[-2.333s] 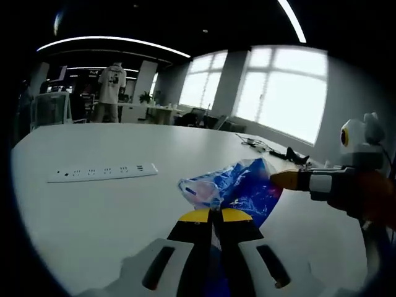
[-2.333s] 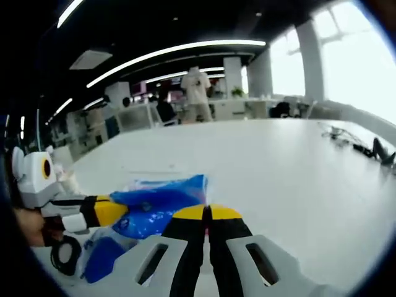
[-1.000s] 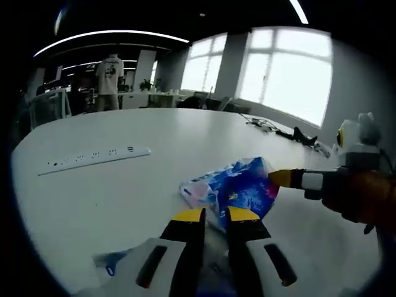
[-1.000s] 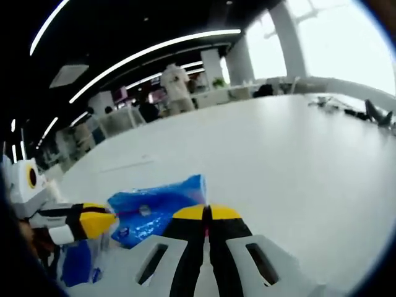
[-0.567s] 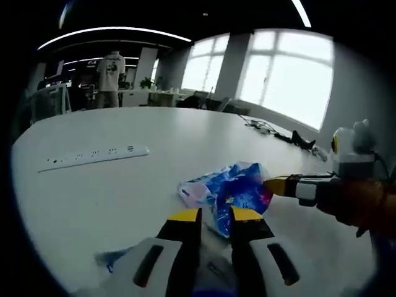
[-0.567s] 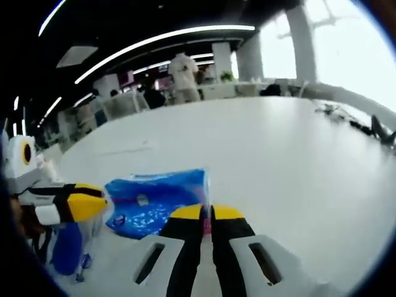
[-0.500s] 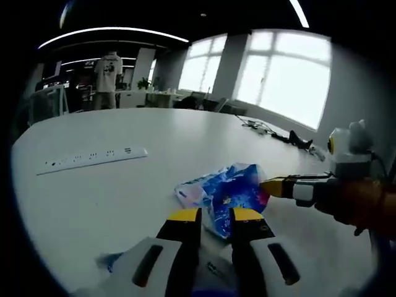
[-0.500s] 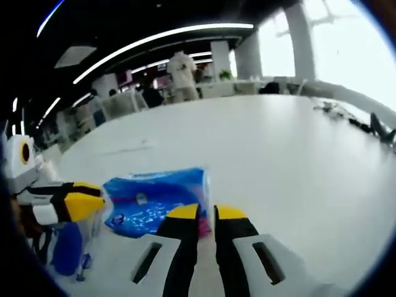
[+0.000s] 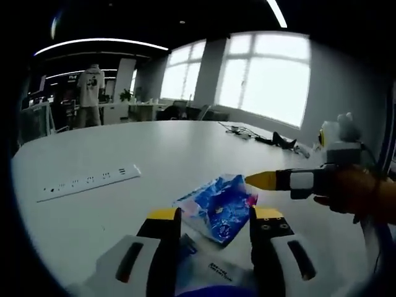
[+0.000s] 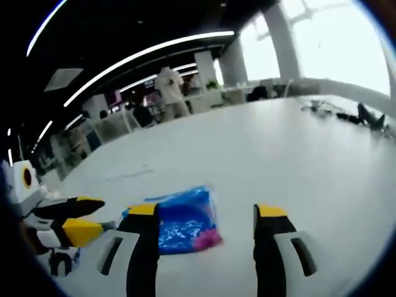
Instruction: Arrange the tabletop items into an orderly group along one side of the table until the central work area is clear of visible clutter.
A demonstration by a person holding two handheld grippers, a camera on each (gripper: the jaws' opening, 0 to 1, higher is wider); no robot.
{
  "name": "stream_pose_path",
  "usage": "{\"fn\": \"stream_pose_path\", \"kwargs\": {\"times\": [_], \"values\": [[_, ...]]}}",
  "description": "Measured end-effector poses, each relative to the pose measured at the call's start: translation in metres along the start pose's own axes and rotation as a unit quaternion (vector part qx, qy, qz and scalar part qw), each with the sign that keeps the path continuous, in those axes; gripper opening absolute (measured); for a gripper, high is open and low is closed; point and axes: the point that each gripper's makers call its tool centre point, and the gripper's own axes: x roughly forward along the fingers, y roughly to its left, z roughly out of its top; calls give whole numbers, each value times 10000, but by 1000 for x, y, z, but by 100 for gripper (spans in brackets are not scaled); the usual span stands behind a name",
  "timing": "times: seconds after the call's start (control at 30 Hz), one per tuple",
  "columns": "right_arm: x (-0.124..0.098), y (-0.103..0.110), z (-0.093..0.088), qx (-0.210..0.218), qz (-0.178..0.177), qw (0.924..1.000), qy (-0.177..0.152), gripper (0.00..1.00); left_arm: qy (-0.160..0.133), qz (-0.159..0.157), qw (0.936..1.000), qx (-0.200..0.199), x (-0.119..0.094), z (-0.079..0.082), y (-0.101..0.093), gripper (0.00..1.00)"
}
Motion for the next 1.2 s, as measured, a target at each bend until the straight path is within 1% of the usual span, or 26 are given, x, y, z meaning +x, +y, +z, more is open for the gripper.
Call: {"fn": "stream_pose_path", "kwargs": {"times": [0.1, 0.13, 0.2, 0.3, 0.4, 0.47, 0.57, 0.63, 0.67, 0.73, 0.83, 0.9, 0.93, 0.97, 1.0, 1.03, 1.13, 1.2], "values": [[-6, 5, -1, -48, 57, 10000, 64, 71, -43, -39, 10000, 16, -6, 5, 0, 54], [-8, 8, -1, -57, 97, 9999, 71, 73, -58, -51, 10000, -24, -7, 6, 1, 56], [-14, 14, -1, 21, 215, 9997, 96, 79, 24, -68, 9998, -187, -12, 5, 1, 60], [-23, 27, 6, 320, 520, 9981, -103, 87, 102, -135, 9998, 74, -20, 4, 2, 64], [-32, 33, 5, 208, 575, 9981, -69, 93, 164, -119, 9997, 158, -26, 2, 8, 69], [-39, 37, 1, -22, 589, 9983, 19, 95, 116, -152, 9996, 217, -29, 3, 12, 70], [-48, 47, -4, 126, 710, 9974, 67, 99, 116, -176, 9997, 153, -32, 2, 16, 76], [-54, 52, -8, 64, 698, 9975, 99, 100, 77, -220, 9995, 202, -34, 1, 17, 84], [-57, 54, -10, -88, 709, 9974, 102, 100, 78, -227, 9995, 224, -35, 1, 17, 85], [-60, 57, -14, -124, 706, 9973, 155, 100, 144, -279, 9989, 347, -36, -2, 17, 88], [-70, 69, -21, -119, 827, 9963, 199, 100, 172, -322, 9977, 570, -39, -5, 19, 92], [-76, 75, -27, -207, 850, 9958, 269, 100, 159, -348, 9971, 654, -40, -5, 21, 95], [-78, 77, -29, -264, 855, 9955, 296, 100, 203, -383, 9968, 677, -40, -7, 21, 96], [-80, 80, -32, -277, 867, 9953, 318, 100, 203, -419, 9966, 676, -41, -7, 21, 96], [-83, 83, -34, -238, 862, 9954, 328, 100, 124, -503, 9965, 656, -42, -6, 21, 98], [-87, 86, -35, -217, 880, 9954, 306, 100, 92, -512, 9967, 630, -42, -6, 23, 99], [-97, 94, -42, -235, 912, 9950, 319, 100, 94, -553, 9972, 497, -44, -9, 26, 99], [-103, 97, -49, -259, 908, 9948, 371, 100, 147, -518, 9971, 537, -45, -11, 28, 99]]}}
